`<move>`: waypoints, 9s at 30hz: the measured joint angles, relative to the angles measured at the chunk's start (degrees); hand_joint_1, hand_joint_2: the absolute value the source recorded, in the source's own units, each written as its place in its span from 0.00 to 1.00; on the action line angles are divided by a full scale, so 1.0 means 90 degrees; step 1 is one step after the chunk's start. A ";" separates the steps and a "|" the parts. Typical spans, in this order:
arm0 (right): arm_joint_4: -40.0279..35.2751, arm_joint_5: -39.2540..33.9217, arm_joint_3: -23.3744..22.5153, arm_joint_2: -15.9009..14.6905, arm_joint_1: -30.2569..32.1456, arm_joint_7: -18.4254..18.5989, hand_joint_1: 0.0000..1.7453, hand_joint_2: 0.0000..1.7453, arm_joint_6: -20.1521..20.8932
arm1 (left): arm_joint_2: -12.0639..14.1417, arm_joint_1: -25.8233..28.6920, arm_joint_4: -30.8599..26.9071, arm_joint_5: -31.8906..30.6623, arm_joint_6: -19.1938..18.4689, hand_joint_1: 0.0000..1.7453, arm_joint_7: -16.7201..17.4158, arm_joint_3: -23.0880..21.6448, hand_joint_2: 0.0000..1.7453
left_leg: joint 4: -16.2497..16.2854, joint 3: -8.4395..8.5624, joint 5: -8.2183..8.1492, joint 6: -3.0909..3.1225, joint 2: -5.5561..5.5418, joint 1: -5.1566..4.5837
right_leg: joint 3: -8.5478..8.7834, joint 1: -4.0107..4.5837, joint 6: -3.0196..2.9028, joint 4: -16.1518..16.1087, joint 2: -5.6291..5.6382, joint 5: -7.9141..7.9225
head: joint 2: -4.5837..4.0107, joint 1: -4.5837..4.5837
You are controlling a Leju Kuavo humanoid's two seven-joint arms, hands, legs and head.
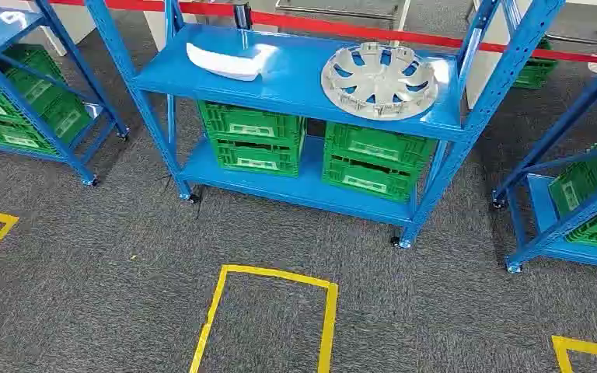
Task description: Take the parts from the cabinet and place them on the table.
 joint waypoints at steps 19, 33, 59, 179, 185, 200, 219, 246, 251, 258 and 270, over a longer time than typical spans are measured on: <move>-0.0722 0.0072 -0.0255 0.0201 -0.0259 -0.1319 0.00 0.00 0.0775 | -0.0709 -0.0041 -0.1385 -0.1701 -0.1533 0.00 -0.0250 0.2571 0.00 | 0.0000 0.0001 0.0001 0.0000 -0.0002 0.0001 | 0.0004 0.0002 0.0000 0.0001 -0.0002 0.0000 | 0.0000 0.0000; -0.3952 -0.0707 -0.0020 0.0238 -0.0499 -0.1646 0.00 0.00 0.1323 | -0.0852 -0.0234 -0.1463 -0.2218 -0.1926 0.00 -0.0478 0.3343 0.00 | 0.0001 0.0001 0.0006 0.0003 -0.0002 0.0000 | 0.0013 0.0001 0.0003 0.0001 -0.0002 0.0004 | 0.0000 0.0000; -0.9665 -0.1911 0.1049 -0.0025 -0.1693 -0.2173 0.00 0.00 0.2282 | -0.1418 -0.0715 -0.1997 -0.2971 -0.2504 0.00 -0.0398 0.5054 0.00 | 0.0279 0.0048 -0.0342 -0.0086 -0.0210 0.0129 | -0.0848 -0.0087 0.0069 0.0587 0.0189 0.0321 | 0.0000 0.0014; -1.0613 -0.0572 0.3152 -0.0916 -0.1047 0.0350 0.00 0.00 0.0671 | -0.1775 -0.0952 -0.2572 -0.2884 -0.3031 0.00 -0.0410 0.6046 0.00 | 0.0239 -0.0099 -0.0187 0.0037 -0.0068 0.0055 | -0.0883 0.0009 0.0043 0.0453 0.0201 0.0456 | 0.0000 -0.0087; -1.0729 0.0034 0.2776 -0.0782 -0.0879 0.0459 0.00 0.00 -0.0087 | -0.1753 -0.0954 -0.2575 -0.2905 -0.3077 0.00 -0.0449 0.6053 0.00 | 0.1159 -0.0501 -0.0716 -0.0173 -0.0035 0.0138 | -0.0770 -0.0036 -0.0149 0.0418 0.0198 0.0411 | 0.0000 -0.0129; -1.1079 0.0177 0.1992 -0.0447 -0.0477 0.0625 0.00 0.00 -0.0357 | -0.1761 -0.0948 -0.2567 -0.3020 -0.3123 0.00 -0.0495 0.6055 0.00 | 0.0010 -0.0067 0.0019 0.0144 -0.0004 0.0135 | -0.0988 0.0021 -0.0019 0.1042 0.0225 -0.0016 | 0.0000 -0.0097; -1.0802 -0.0476 0.1766 -0.0530 -0.0412 -0.0524 0.00 0.00 0.0813 | -0.1472 -0.0961 -0.2002 -0.3467 -0.3048 0.00 -0.0935 0.6021 0.00 | 0.2224 -0.1090 -0.0987 -0.0234 -0.0022 0.0200 | -0.0779 -0.0031 -0.0149 0.0462 0.0324 0.0379 | 0.0000 -0.0134; -1.0639 -0.0394 0.1780 -0.0607 -0.0609 -0.0206 0.00 0.00 0.0833 | -0.1467 -0.1000 -0.2079 -0.3542 -0.3281 0.00 -0.0896 0.6109 0.00 | 0.1093 -0.0358 -0.0764 -0.0189 -0.0009 0.0169 | -0.0788 -0.0055 -0.0134 0.0421 0.0229 0.0427 | 0.0000 -0.0097; -1.0639 -0.0403 0.1785 -0.0605 -0.0603 -0.0204 0.00 0.00 0.0830 | -0.1464 -0.0990 -0.2084 -0.3542 -0.3296 0.00 -0.0894 0.6121 0.00 | 0.1787 -0.0988 -0.0595 -0.0209 -0.0006 0.0203 | -0.0695 -0.0034 -0.0161 0.0423 0.0268 0.0344 | 0.0000 -0.0102; -1.0647 -0.0450 0.1751 -0.0605 -0.0566 -0.0143 0.00 0.00 0.0833 | -0.1447 -0.0994 -0.2150 -0.3559 -0.3371 0.00 -0.0903 0.6138 0.00 | 0.0232 -0.0305 -0.0036 0.0056 0.0008 0.0084 | -0.0598 -0.0010 0.0032 0.0344 0.0292 0.0254 | 0.0000 -0.0107; -1.0657 -0.0454 0.1688 -0.0602 -0.0510 -0.0092 0.00 0.00 0.0833 | -0.1440 -0.1002 -0.2150 -0.3620 -0.3371 0.00 -0.0935 0.6138 0.00 | 0.0183 0.0104 -0.0330 0.0025 -0.0031 0.0067 | -0.0936 -0.0006 0.0082 0.0424 0.0204 0.0556 | 0.0000 -0.0068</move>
